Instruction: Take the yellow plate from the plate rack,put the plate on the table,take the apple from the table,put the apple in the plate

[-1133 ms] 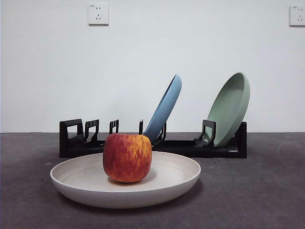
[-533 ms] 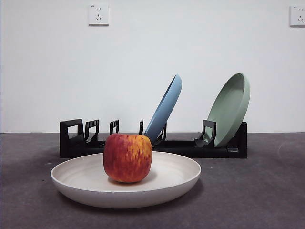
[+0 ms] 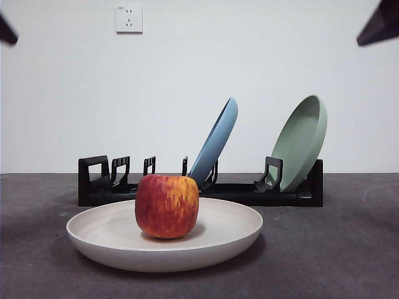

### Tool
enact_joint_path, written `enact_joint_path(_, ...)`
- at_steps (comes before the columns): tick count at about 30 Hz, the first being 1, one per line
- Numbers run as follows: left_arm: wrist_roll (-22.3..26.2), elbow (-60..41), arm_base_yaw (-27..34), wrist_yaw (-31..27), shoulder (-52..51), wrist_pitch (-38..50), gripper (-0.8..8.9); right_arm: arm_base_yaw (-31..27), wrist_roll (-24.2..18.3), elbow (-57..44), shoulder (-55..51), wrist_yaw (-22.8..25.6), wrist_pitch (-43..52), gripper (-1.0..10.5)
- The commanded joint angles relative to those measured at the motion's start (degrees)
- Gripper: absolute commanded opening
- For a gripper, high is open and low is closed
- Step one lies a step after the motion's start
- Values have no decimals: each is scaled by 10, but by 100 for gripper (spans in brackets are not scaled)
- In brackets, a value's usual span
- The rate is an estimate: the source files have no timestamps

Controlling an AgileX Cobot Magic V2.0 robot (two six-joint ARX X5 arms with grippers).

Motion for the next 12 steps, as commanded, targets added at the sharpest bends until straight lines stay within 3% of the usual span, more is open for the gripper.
enact_joint_path(1, -18, -24, 2, -8, -28, 18, -9, 1, 14, -24, -17, 7, 7, -15)
enact_joint_path(5, -34, -26, 1, -8, -43, 17, -9, 0, 17, -26, -19, 19, 6, -12)
enact_joint_path(8, -49, -26, 1, -9, -43, 9, -5, 0, 47, -26, -14, 17, 6, 1)
enact_joint_path(12, -49, -26, 1, -8, -32, 7, -3, 0, 45, -26, -14, 17, 5, 1)
